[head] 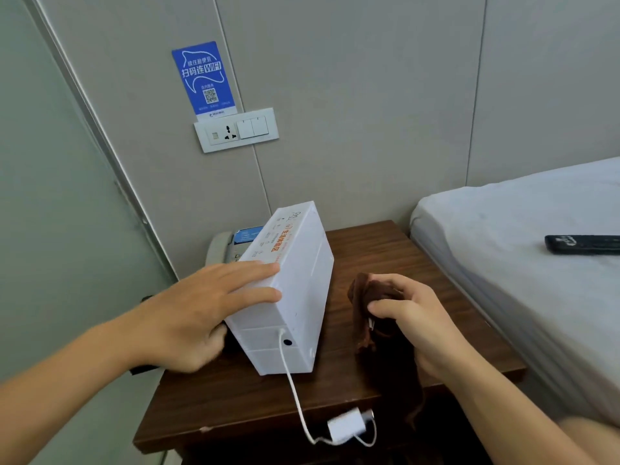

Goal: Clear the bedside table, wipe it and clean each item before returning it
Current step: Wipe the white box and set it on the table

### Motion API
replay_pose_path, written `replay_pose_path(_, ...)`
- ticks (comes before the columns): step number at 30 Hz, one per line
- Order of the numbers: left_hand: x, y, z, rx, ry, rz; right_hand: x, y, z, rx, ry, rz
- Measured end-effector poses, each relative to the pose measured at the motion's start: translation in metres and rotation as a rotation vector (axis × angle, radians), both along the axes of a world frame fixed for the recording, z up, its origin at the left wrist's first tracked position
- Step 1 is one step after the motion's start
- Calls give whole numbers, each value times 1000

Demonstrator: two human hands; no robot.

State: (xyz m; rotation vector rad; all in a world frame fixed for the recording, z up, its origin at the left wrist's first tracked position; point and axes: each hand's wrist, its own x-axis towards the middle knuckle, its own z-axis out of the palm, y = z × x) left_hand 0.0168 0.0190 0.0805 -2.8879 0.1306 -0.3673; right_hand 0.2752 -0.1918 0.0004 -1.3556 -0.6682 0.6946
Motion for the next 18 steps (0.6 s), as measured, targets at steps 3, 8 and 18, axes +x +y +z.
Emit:
replay_pose_path(3, -10, -20, -15, -419, -52, 165, -7, 5, 1, 35, -44, 3)
replay_pose_path(8, 17, -33, -26, -388, -295, 352, -30, 25, 6, 88, -258, 64)
replay_pose_path(18, 16, -19, -35, -531, -387, 432, -36, 59, -2, 133, -257, 40)
